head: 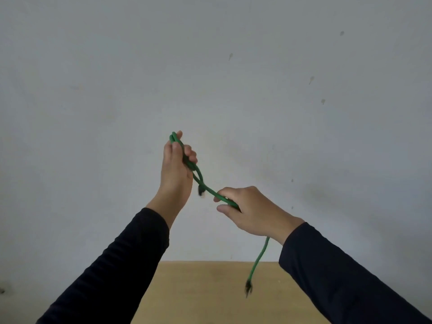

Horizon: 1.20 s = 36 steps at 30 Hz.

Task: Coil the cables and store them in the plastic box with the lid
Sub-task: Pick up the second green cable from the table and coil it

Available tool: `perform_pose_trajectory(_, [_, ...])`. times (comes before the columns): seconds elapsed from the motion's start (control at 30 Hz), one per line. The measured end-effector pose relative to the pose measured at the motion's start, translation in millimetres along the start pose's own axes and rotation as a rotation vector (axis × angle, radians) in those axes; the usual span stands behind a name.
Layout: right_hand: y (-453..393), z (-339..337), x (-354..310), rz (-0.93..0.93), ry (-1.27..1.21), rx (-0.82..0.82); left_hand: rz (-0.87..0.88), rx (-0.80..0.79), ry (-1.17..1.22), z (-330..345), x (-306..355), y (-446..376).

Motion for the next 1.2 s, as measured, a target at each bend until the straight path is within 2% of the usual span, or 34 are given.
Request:
perform_pose_trajectory(0.1, [-7,-17,-8,-0.066,0.068,0.017,0.179,-0.113,-0.529,-8,-12,15])
perform_pose_trajectory(0.2, [-18,-36,-12,-0.064,0.082,0.040,0.237,-0.321,-0.770,-6,-21,39])
perform_pose_trajectory(0.3, [-27,-51,-13,-0.041,0.031,0.047,0.135,-0.497,-0.759,-2,-29,58])
perform_pose_trajectory(0.4, [-32,-61,-6,-0.005,-0.102,0.038,-0.005,-0.561,-0.669,-5,-33,65])
perform_pose_trajectory(0.5, [-34,-63,3,-0.008,-0.254,0.065,-0.135,-0.610,-0.480,-4,-32,64])
perform_pose_trajectory(0.6, [-36,-59,14,0.038,-0.431,0.160,-0.265,-0.562,-0.317,-2,-26,60])
perform_pose_trajectory(0.7, [-34,-50,31,0.118,-0.565,0.264,-0.341,-0.433,-0.106,-5,-17,53])
perform_pose_trajectory(0.9, [-27,-3,36,0.203,-0.597,0.365,-0.433,-0.201,0.250,-4,-15,41])
perform_pose_trajectory(1.0, [-22,24,36,0.254,-0.596,0.342,-0.457,-0.126,0.460,-4,-14,31])
perform_pose_trajectory(1.1, [-9,48,33,0.231,-0.430,0.226,-0.385,-0.049,0.592,-9,-5,10])
perform_pose_trajectory(1.2, [3,64,18,0.137,-0.268,0.085,-0.243,0.011,0.505,-13,6,-5])
Point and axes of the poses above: each hand's wrist, its own y-axis away from the middle knuckle, its own z-axis out of the palm, x = y × z, the point moved 4 cm from there along -y, towards the middle knuckle, and after that the axes turned 10 degrees about x, right-handed, at the moved point
